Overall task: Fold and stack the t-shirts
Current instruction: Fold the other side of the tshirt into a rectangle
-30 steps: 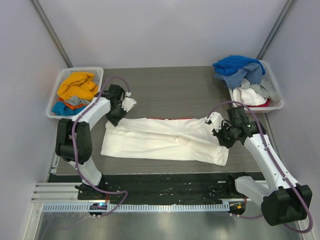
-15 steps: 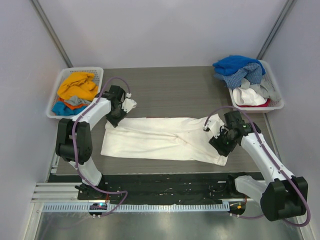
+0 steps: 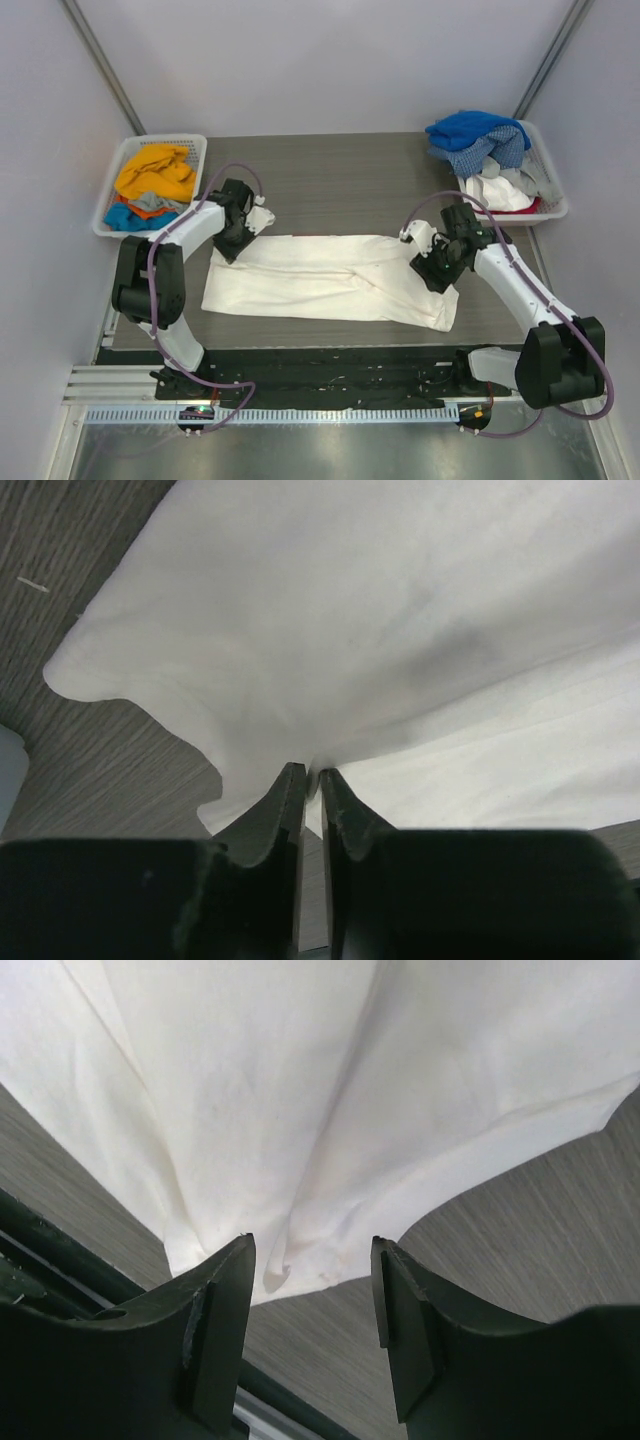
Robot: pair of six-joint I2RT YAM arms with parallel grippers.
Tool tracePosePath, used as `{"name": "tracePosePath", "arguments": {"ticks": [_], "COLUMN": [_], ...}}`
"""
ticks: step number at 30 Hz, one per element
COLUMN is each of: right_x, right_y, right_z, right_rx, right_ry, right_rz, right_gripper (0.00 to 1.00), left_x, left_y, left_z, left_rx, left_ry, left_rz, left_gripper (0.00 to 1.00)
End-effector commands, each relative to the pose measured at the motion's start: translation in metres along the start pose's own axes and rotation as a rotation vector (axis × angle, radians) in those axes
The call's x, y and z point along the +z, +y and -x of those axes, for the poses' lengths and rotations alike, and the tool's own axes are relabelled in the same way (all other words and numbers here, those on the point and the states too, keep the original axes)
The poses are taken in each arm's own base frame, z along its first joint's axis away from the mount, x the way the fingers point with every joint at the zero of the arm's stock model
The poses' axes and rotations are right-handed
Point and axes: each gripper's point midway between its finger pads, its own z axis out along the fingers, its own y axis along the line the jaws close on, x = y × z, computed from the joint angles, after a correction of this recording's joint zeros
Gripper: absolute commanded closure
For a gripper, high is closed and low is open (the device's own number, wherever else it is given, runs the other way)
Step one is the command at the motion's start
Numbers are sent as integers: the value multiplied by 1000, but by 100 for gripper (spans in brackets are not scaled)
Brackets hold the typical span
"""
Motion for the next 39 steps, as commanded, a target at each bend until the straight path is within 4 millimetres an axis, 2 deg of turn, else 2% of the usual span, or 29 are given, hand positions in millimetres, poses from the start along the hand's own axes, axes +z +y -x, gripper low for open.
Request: {"name": "tracePosePath", "arguments": {"ticks": [1,5,11,16,20,23,31,34,39], "right_x": [-1,7,19,31,39,48,62,66,66], "right_y": [-15,-14,-15,-18,-20,-23,-28,-25,-17], "right_z": [47,58,74,84,88,89,93,97,98], "right_rx": [-17,-36,-66,-71,-71,-73,-85,-82,-100], "right_ry": [-121,-118,-123,-133,-135,-130,-123,-125,-117], "right_rz": [-27,-21,-30,-32,-26,-25,-17,5,6], "right_gripper": [43,43,44,44,45,45,47,55,81], "left_x": [-2,-7,-18,-34,-44,-40,-7,-1,0], "left_y": [7,6,8,9,12,18,17,17,19], "left_z": [4,5,10,23,33,42,57,56,53], "left_rx": [5,6,3,-6,-12,-10,-6,-6,2], "left_ry": [-23,-36,-69,-132,-179,-201,-186,-171,-161], "left_rz": [46,45,48,50,62,76,22,19,30], "left_gripper": [80,69,63,59,52,47,46,46,46]}}
